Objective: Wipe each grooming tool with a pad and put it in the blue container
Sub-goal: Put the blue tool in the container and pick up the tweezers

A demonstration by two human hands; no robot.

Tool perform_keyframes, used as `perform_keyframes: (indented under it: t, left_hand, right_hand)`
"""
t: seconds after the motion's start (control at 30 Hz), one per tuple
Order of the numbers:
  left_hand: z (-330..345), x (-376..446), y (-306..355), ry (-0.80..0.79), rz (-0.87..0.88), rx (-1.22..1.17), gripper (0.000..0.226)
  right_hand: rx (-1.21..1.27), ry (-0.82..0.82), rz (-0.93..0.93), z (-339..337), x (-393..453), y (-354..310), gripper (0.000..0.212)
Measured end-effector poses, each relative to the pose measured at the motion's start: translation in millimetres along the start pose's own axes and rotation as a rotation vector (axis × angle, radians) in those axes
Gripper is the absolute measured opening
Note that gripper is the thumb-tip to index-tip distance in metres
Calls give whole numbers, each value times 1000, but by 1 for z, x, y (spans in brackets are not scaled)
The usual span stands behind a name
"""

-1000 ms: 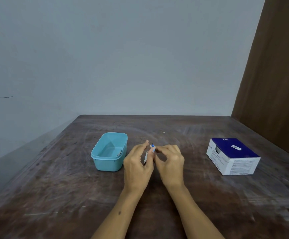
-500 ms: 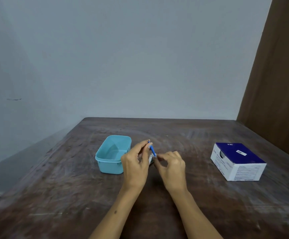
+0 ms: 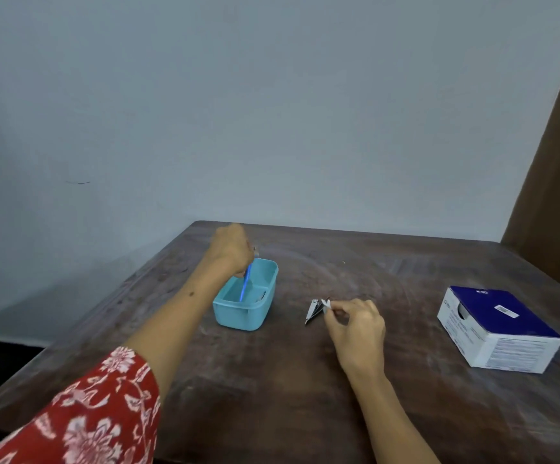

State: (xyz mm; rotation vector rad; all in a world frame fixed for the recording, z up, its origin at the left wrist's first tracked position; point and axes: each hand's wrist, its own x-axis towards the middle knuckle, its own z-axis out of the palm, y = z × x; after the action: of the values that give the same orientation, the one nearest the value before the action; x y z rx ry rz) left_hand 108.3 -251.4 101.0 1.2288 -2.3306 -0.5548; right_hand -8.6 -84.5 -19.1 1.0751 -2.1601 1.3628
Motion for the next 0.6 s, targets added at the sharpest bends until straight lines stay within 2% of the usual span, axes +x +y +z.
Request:
perform_keyframes:
  t: [0.1, 0.43, 0.5, 0.6]
  left_hand:
    - [16, 7, -2, -58, -37, 192, 28]
    - [33, 3, -2, -121, -91, 278, 21]
    - [32, -4, 2, -66, -67, 275, 16]
    - [34, -20, 12, 197, 86, 229, 19]
  right_hand:
    - [2, 9, -13, 0, 0, 0, 9]
    - [24, 71, -8, -1, 1, 0, 9]
    - [48, 117, 21, -2, 2, 1, 10]
    - [176, 183, 178, -5, 5, 1, 14]
